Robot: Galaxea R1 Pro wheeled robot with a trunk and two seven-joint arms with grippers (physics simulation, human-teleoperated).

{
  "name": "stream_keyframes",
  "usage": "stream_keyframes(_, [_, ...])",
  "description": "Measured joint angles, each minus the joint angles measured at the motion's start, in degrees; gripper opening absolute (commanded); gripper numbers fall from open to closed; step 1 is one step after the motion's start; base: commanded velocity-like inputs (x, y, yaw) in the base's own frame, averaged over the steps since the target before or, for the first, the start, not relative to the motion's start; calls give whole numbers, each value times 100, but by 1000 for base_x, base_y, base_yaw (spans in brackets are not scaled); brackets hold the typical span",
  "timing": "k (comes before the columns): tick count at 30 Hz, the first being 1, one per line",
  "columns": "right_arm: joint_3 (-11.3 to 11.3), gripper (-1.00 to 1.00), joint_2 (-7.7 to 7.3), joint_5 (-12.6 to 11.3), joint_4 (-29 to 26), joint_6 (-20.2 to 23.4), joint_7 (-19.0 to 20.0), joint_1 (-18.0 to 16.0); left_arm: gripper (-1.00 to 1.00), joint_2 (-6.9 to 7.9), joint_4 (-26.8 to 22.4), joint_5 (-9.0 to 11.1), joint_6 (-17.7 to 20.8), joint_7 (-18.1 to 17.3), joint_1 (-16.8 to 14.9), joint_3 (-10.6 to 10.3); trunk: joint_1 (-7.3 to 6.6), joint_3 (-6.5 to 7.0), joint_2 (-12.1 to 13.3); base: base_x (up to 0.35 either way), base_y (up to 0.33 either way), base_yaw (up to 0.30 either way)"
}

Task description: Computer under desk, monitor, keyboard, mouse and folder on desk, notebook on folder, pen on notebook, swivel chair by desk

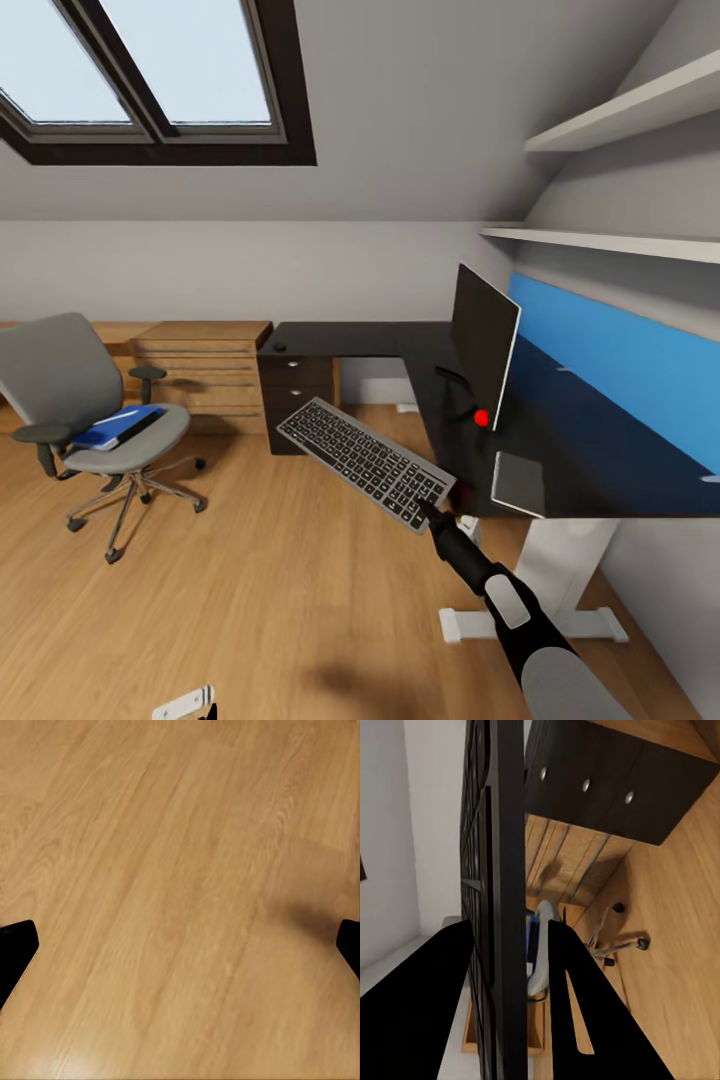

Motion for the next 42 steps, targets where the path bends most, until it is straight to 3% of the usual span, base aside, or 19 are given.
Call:
stream_keyframes(15, [-6, -100, 34, 7, 1, -61, -46, 0, 100, -6, 33, -7, -197, 2, 0, -5, 2, 0, 0, 49, 55, 0])
stream_keyframes(24, [14, -100, 47, 39, 5, -504, -70, -3, 100, 1, 480, -13, -208, 1, 0, -26, -195, 161, 360, 0, 0, 0])
stream_keyframes(33, [37, -100, 51, 331, 9, -605, -135, -4, 100, 2, 793, -15, -447, 2, 0, -20, -393, 323, 721, 0, 0, 0])
stream_keyframes(36, [34, -100, 68, 335, 9, -607, -261, -2, 100, 9, 1165, -13, -726, 3, 1, -19, -459, 377, 841, 0, 0, 0])
stream_keyframes(42, [30, -100, 159, 336, 11, -611, -554, -3, 100, 5, 1595, -10, -1761, 3, 0, -24, -591, 484, 1082, 0, 0, 0])
